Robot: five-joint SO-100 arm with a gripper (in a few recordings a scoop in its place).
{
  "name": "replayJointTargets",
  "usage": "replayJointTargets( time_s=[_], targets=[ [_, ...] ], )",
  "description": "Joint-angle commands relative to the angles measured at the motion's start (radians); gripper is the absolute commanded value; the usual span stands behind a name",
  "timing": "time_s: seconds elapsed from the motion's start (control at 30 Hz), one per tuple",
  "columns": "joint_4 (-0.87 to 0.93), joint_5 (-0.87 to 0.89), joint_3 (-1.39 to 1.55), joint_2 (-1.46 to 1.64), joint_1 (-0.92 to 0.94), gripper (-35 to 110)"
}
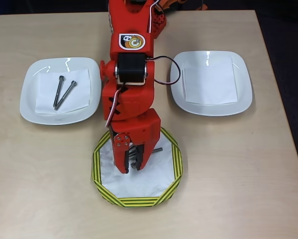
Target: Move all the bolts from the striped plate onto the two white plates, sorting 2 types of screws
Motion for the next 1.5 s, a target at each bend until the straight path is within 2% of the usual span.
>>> replayJointTargets(
  time_s=[0.0, 0.2, 0.3, 0.63, 0.97, 1.23, 1.47],
  targets=[
    [0.018, 0.121, -0.023, 0.02, -0.04, 8],
    [0.072, 0.479, 0.143, 0.077, -0.066, 13],
    [0.121, 0.561, 0.166, 0.084, -0.061, 14],
    [0.077, 0.502, 0.181, 0.097, 0.035, 14],
    [0.063, 0.391, 0.063, 0.003, 0.077, 12],
    [0.055, 0.402, 0.052, -0.014, 0.048, 10],
    [0.103, 0.428, -0.052, -0.101, 0.035, 1]
  ],
)
